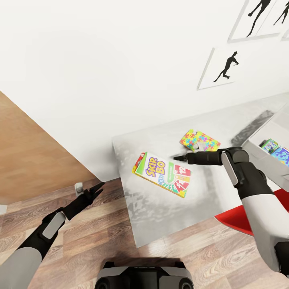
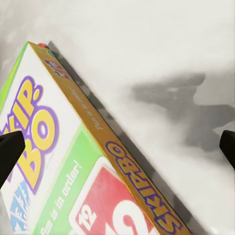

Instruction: Put all the toys in the child's room - the three board games (two on the bed and one on the table), the two jigsaw puzzles on the table, and the tennis ball on the table - inside the toy box on the table in the child's room.

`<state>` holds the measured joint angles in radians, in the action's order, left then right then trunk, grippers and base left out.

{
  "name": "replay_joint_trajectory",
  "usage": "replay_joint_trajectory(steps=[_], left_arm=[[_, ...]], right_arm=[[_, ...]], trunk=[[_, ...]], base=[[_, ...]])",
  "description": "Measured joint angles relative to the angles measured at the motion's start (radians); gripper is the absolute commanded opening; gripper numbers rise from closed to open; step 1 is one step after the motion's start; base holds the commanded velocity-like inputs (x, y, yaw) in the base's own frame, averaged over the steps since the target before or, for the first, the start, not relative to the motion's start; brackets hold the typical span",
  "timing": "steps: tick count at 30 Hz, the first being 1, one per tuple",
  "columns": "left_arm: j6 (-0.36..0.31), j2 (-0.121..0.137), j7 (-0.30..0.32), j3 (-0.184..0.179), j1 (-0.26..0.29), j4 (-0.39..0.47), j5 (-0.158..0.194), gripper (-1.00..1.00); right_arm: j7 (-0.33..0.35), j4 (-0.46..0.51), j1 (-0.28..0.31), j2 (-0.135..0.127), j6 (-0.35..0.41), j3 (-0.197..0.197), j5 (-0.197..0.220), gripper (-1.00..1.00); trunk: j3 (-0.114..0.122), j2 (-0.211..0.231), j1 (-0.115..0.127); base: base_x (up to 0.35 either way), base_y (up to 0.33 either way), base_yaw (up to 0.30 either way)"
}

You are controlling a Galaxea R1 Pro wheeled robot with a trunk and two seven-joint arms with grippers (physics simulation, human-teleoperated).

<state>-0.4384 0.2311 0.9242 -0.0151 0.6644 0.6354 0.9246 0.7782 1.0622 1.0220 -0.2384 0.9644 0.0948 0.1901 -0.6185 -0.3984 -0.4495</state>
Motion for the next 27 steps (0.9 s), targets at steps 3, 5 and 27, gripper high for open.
replay_joint_trajectory(steps=[3,5,27], left_arm=[[0.000,-0.002,0.000,0.000,0.000,0.000,0.000,1.00],[0.000,-0.003,0.000,0.000,0.000,0.000,0.001,1.00],[0.025,-0.010,0.004,-0.001,-0.001,0.011,0.001,1.00]], right_arm=[[0.000,0.000,-0.004,0.003,0.000,0.000,-0.001,1.00],[-0.001,-0.001,-0.007,0.005,0.000,0.000,-0.002,1.00],[-0.003,-0.008,-0.050,0.047,0.003,-0.001,0.020,1.00]], trunk=[[0.000,0.000,0.000],[0.000,0.000,0.000],[0.000,0.000,0.000]], base=[[0.000,0.000,0.000],[0.000,0.000,0.000],[0.000,0.000,0.000]])
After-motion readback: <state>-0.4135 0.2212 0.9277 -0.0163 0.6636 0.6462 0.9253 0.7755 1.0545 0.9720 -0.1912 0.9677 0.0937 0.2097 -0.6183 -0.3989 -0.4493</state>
